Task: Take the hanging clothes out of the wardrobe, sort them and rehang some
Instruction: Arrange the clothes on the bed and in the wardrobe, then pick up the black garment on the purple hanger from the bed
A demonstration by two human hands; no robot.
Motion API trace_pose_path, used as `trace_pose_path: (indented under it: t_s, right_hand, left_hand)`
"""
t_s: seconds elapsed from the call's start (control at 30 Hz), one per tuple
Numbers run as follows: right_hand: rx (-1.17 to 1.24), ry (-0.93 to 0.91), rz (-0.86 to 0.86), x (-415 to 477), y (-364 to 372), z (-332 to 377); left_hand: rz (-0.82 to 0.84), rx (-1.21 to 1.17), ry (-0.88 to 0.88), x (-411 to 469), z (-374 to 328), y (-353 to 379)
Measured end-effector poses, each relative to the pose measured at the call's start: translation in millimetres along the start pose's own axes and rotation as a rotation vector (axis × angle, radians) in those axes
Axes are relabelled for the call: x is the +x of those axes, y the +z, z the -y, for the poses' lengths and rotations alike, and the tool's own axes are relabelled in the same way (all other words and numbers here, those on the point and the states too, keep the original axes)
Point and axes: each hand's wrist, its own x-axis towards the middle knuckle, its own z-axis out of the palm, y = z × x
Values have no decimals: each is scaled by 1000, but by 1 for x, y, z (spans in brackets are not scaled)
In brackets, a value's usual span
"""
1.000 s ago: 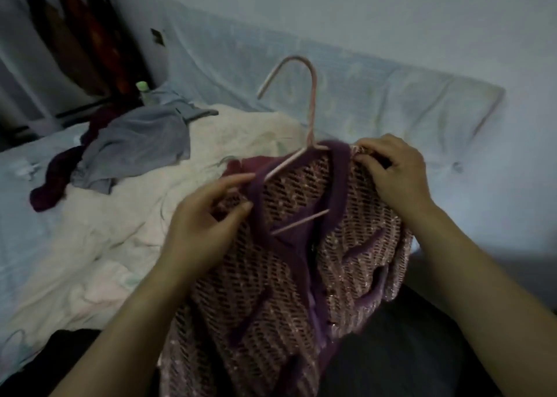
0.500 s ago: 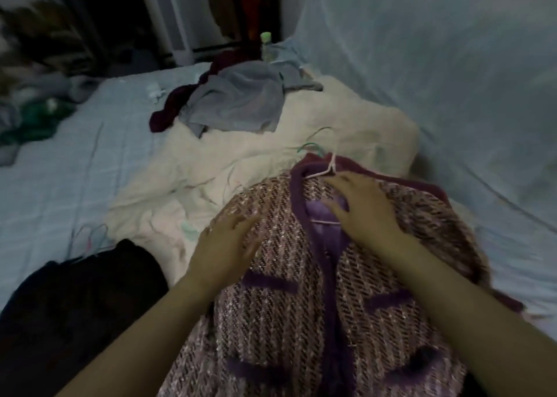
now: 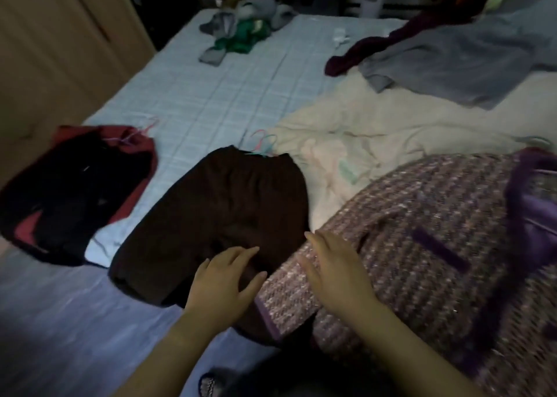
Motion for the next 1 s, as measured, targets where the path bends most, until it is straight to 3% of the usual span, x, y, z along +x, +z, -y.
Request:
trace_pose_path:
  t_s: [0.27,0.5,0.73,1.0]
  right_hand:
    - [-119,-236,93,15,81,212]
    - [-100,-539,254,29,161,378]
    - [-42,-676,477,53,227,460]
    - [-7,-617,455,165,281,536]
  left_hand:
    - [-180,11,-184,-121,184,-66]
    - [-297,-43,-499,-225,293,-96]
    - [-343,-129,-747,-264,370,-110]
    - [-301,-147,-737,-203,494,-154]
